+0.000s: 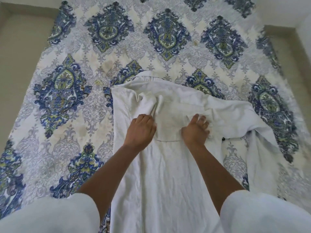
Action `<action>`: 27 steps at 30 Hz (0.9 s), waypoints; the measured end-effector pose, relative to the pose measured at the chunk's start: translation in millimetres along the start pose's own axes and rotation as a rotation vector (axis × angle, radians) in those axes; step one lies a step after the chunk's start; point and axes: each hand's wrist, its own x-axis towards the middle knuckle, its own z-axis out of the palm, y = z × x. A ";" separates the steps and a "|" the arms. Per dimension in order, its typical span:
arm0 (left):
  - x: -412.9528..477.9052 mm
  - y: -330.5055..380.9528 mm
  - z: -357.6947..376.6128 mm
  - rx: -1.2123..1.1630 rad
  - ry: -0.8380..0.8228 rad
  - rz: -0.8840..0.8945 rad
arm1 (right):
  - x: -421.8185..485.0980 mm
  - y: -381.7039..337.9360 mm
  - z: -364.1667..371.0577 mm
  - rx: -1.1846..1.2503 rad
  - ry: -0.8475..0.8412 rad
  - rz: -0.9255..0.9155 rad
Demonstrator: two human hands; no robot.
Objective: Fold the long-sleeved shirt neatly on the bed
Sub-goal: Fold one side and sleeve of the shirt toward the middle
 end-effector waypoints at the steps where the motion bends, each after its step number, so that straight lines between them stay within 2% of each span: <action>1: 3.3 4.8 -3.3 -0.024 0.006 -0.009 | 3.0 5.0 -2.8 0.010 0.042 -0.028; 3: 7.7 12.4 -6.5 -0.191 -0.006 -0.138 | 5.7 13.3 -19.4 0.167 0.152 0.004; 4: 8.5 14.9 -8.9 -0.348 -0.030 -0.241 | 3.1 16.9 -30.8 0.299 0.208 0.047; 6: 6.6 18.5 -17.9 -0.788 -0.059 -0.441 | -11.9 20.7 -57.5 0.570 0.308 0.073; 8: 0.2 21.3 -31.5 -1.131 -0.115 -0.602 | -39.0 17.6 -81.5 0.814 0.333 -0.022; 11: -20.1 16.8 -60.4 -1.451 -0.338 -0.754 | -102.0 8.2 -104.8 1.162 0.141 -0.327; 13: -41.5 13.5 -82.9 -1.630 -0.485 -0.763 | -145.9 4.9 -112.3 1.247 -0.063 -0.488; 15: -69.8 12.8 -102.7 -1.695 -0.536 -0.761 | -187.1 5.8 -114.0 1.116 -0.270 -0.653; 17: -102.6 14.4 -120.4 -1.694 -0.563 -0.781 | -220.4 8.0 -110.4 0.877 -0.381 -0.816; 19: -134.6 17.2 -131.2 -1.722 -0.576 -0.797 | -246.2 9.9 -102.1 0.724 -0.427 -0.957; 22: -179.4 24.6 -136.7 -1.703 -0.506 -0.850 | -277.0 10.8 -87.3 0.566 -0.426 -1.114; 25: -216.1 26.9 -133.1 -1.618 -0.402 -0.908 | -299.0 14.0 -69.9 0.467 -0.478 -1.189; 27: -238.3 28.6 -129.3 -1.618 -0.313 -0.985 | -307.9 17.3 -61.5 0.485 -0.573 -1.141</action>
